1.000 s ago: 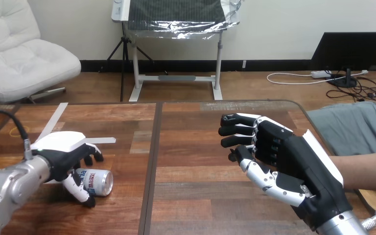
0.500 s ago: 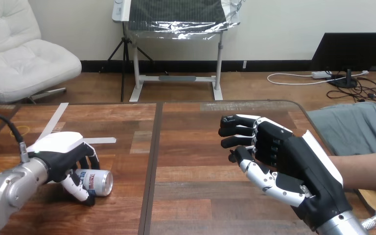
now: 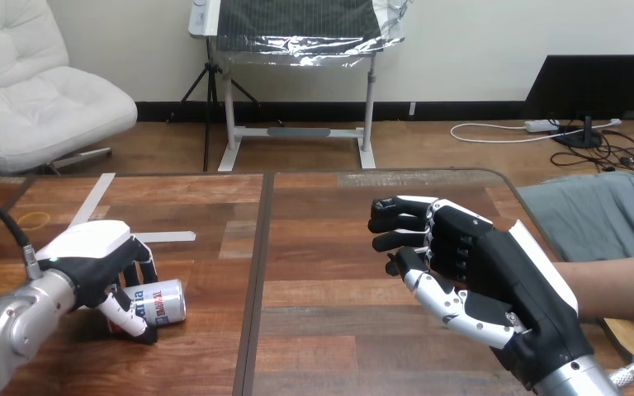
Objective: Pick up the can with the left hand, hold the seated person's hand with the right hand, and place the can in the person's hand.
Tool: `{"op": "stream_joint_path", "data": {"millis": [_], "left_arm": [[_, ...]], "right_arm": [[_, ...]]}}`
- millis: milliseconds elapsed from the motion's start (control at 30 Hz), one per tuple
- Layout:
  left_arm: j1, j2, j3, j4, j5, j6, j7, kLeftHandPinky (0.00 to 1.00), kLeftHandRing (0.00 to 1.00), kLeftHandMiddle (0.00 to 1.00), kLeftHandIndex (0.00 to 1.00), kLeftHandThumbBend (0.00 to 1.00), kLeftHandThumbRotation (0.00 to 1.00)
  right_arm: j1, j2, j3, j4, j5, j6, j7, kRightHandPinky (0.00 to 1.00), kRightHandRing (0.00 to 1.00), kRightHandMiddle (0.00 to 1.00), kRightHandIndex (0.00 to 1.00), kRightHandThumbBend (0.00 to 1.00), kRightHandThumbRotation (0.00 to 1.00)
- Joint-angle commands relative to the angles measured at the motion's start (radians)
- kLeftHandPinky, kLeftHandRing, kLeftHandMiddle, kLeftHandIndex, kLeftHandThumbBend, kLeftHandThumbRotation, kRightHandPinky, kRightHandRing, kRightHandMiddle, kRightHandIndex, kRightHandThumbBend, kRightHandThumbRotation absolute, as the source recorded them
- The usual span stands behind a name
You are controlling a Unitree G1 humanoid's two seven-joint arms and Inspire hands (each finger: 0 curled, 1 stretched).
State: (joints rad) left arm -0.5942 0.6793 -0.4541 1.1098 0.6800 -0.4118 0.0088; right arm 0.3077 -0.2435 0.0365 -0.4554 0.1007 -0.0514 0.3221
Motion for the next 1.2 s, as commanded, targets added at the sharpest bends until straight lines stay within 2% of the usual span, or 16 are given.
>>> {"op": "stream_joint_path", "data": {"millis": [0,100,567,967,1167], "left_arm": [[0.010,-0.025,-0.041,0.067,0.038,0.006,0.021,0.48,0.48,0.47,0.49,0.61,0.00],[0.012,-0.026,-0.041,0.066,0.036,0.002,0.030,0.44,0.45,0.46,0.49,0.61,0.00],[0.016,-0.033,-0.051,0.068,0.042,-0.002,0.058,0.50,0.49,0.49,0.51,0.61,0.00],[0.024,-0.032,-0.060,0.056,0.053,-0.010,0.111,0.49,0.51,0.51,0.53,0.62,0.00],[0.034,-0.035,-0.041,0.046,0.032,-0.025,0.129,0.51,0.52,0.54,0.55,0.63,0.00]], "right_arm": [[-0.054,-0.011,-0.011,-0.043,0.009,-0.005,0.005,0.60,0.71,0.73,0.72,0.26,0.00],[-0.054,-0.011,-0.011,-0.045,0.011,-0.002,0.006,0.60,0.71,0.73,0.72,0.26,0.00],[-0.051,-0.017,-0.014,-0.051,0.002,-0.001,0.008,0.59,0.68,0.71,0.70,0.26,0.00],[-0.054,-0.018,-0.016,-0.050,0.001,-0.003,0.010,0.58,0.68,0.70,0.69,0.25,0.00],[-0.054,-0.015,-0.015,-0.053,0.003,0.004,0.010,0.58,0.67,0.70,0.68,0.25,0.00]]}}
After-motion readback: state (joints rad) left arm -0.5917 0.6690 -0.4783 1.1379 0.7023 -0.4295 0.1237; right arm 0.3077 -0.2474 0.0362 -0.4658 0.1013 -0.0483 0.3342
